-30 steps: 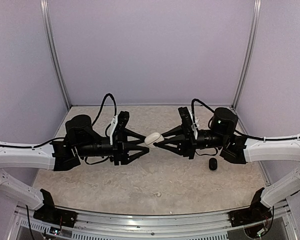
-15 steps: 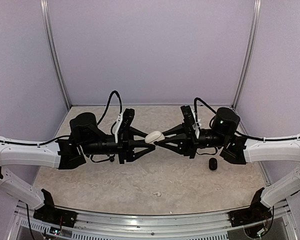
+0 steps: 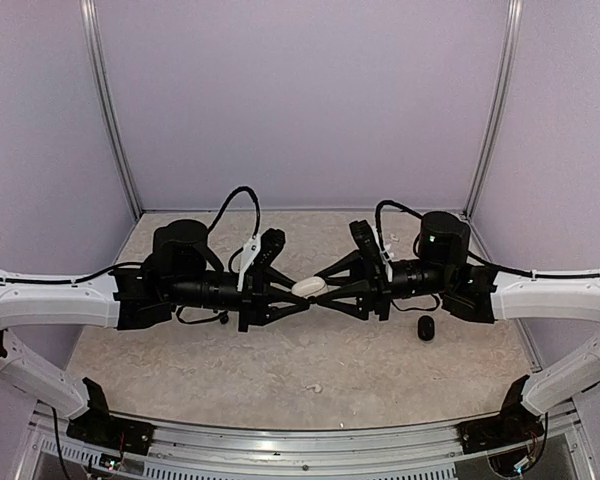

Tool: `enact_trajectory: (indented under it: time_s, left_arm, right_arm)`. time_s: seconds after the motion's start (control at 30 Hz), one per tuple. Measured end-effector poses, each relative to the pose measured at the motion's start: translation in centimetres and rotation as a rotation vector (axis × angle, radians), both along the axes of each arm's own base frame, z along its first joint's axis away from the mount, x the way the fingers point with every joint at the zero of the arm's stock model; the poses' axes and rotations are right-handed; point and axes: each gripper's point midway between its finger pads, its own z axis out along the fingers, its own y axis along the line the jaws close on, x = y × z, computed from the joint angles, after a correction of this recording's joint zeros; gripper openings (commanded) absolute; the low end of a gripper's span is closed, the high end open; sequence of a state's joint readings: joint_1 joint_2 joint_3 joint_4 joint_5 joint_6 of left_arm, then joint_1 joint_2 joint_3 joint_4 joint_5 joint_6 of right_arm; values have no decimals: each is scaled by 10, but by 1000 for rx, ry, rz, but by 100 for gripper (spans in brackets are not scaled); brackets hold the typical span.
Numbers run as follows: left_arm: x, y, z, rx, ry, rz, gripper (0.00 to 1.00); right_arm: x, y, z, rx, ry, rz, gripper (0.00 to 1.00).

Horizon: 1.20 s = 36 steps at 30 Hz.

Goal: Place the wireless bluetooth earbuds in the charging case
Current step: Pass from the right arm to the left, then pass from the left arm to the right

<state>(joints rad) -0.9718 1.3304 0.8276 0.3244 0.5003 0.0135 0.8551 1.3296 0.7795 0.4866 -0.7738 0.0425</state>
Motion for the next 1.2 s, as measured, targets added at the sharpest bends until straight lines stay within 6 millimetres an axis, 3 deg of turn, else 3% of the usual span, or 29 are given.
enact_trajectory:
  time_s: [0.23,0.7,0.83,0.93,1.07,1.2]
  left_arm:
    - [-2,4,-17,127,-10,-19,17]
    - [-4,7,-25,192,-13,-35,17]
    - [-3,6,-28,204,-11,-36,18]
    - [-2,7,-31,211,-10,-33,29]
    - [-1,7,-30,211,-11,-27,49]
    - [4,10,-23,171,-23,-2,54]
  right_arm:
    - [2,1,-7,-93,-35,-4,42]
    - [-5,7,-22,-190,-50,12,33]
    - [-5,8,-26,-201,-42,19,22]
    - [-5,9,-28,-212,-35,22,12]
    - [-5,9,-28,-213,-31,19,8]
    - [-1,10,-21,-185,-28,5,7]
